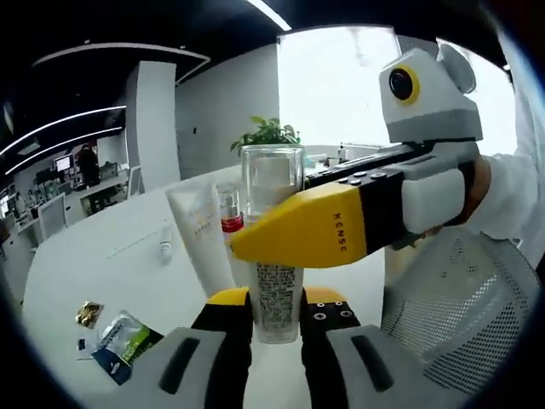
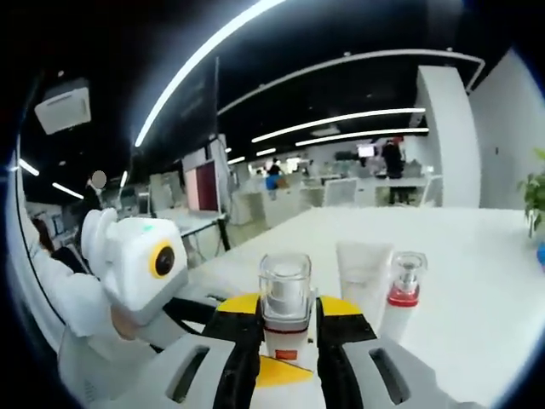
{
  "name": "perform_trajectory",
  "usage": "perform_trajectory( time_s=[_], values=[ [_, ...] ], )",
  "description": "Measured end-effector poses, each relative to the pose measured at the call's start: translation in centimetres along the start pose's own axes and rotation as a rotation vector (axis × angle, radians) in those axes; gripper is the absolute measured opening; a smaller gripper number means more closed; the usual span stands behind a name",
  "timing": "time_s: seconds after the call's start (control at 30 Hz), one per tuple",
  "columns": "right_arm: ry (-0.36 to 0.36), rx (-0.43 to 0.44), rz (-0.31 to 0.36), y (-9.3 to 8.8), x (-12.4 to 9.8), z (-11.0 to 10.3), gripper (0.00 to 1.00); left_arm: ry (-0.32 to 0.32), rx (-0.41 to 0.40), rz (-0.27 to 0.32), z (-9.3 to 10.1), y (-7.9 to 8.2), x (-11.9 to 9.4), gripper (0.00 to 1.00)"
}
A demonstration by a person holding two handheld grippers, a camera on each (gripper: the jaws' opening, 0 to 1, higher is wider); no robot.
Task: Arrange the skincare products in the storage area until every visible bottle or jar stands upright without overlapping.
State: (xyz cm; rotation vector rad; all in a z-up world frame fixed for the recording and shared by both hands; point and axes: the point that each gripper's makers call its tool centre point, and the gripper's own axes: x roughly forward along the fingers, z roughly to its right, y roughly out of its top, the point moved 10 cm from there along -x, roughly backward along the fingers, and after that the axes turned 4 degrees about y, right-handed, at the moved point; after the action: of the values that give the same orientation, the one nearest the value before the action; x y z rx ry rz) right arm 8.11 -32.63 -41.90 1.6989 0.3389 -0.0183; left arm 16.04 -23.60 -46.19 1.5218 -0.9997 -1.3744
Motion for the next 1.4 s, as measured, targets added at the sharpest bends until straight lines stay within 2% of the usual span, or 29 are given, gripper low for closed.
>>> perform_trajectory(
  time_s=[0.23,0.47,0.67,0.8,0.9,1.03,1.27,1.3,1.4],
  values=[
    [-0.018,0.007,-0.019,-0.3,0.0,0.2,0.22,-0.040,-0.050,0.035,-0.1,-0.1,0.8,0.16],
    [-0.038,0.025,-0.070,-1.1,0.1,0.4,0.22,-0.052,-0.063,0.053,0.1,0.1,1.2,0.16],
    [-0.054,0.034,-0.085,-1.4,0.1,0.7,0.22,-0.074,-0.075,0.059,0.2,0.0,1.6,0.16],
    [-0.065,0.038,-0.111,-1.6,0.2,0.8,0.21,-0.090,-0.055,0.060,0.3,-0.1,1.8,0.16],
    [-0.112,0.031,-0.153,-1.9,0.2,1.2,0.16,-0.118,-0.062,0.047,0.2,-0.5,2.2,0.16],
    [-0.123,0.013,-0.168,-2.4,0.5,1.1,0.15,-0.142,-0.077,0.033,0.0,-0.9,2.6,0.17],
    [-0.164,-0.003,-0.184,-3.5,1.4,1.4,0.14,-0.130,-0.010,-0.006,-0.3,-2.2,3.5,0.19],
    [-0.174,-0.010,-0.184,-3.6,1.5,1.5,0.14,-0.134,-0.014,-0.022,-0.5,-2.5,3.5,0.19],
    [-0.197,-0.020,-0.183,-3.9,1.7,1.9,0.14,-0.122,-0.059,-0.122,-1.2,-4.3,3.9,0.22]
  ],
)
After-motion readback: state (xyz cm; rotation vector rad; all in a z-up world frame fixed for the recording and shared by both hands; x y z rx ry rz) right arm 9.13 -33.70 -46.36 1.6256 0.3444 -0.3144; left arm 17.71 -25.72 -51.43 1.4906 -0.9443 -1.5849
